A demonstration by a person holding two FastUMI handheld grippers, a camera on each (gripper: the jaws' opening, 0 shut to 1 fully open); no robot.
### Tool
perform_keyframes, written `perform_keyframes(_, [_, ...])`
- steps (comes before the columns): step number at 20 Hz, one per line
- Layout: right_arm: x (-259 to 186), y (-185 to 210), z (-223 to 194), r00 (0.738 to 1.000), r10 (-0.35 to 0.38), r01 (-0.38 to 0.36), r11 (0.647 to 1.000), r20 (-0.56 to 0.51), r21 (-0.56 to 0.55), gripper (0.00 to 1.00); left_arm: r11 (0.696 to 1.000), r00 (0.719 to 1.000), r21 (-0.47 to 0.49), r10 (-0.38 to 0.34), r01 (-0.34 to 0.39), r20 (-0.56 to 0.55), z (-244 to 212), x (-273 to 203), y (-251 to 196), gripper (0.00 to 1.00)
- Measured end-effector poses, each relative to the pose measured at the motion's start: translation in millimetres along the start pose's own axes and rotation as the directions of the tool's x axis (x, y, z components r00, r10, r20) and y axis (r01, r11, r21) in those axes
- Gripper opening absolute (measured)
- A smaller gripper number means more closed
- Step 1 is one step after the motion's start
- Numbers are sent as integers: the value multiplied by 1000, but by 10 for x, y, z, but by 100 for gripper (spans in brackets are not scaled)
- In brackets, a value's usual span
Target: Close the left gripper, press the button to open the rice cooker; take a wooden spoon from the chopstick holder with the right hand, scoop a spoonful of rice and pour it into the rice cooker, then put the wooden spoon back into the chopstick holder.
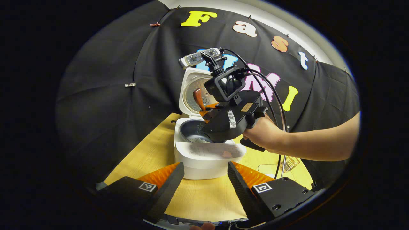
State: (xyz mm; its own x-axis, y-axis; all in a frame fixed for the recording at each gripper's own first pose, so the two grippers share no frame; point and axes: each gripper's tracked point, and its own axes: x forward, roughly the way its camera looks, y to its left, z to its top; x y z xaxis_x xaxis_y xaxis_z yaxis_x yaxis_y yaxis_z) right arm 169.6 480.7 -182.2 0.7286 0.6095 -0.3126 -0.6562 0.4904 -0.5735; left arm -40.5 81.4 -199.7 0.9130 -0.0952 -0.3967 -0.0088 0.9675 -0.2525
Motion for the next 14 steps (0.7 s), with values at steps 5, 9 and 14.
perform_keyframes(5, [-10,-93,-56,999,-1,6,987,-33,158,8,1000,1000,-4,-1,1,2,14,-15,5,94])
perform_keyframes(9, [-47,-252,-95,999,-1,23,908,-52,419,8,1000,1000,-9,6,-6,5,1,-52,12,94])
perform_keyframes(14, [-168,-532,-33,1000,-8,17,679,-16,734,8,1000,1000,1,4,-4,8,6,-100,-37,94])
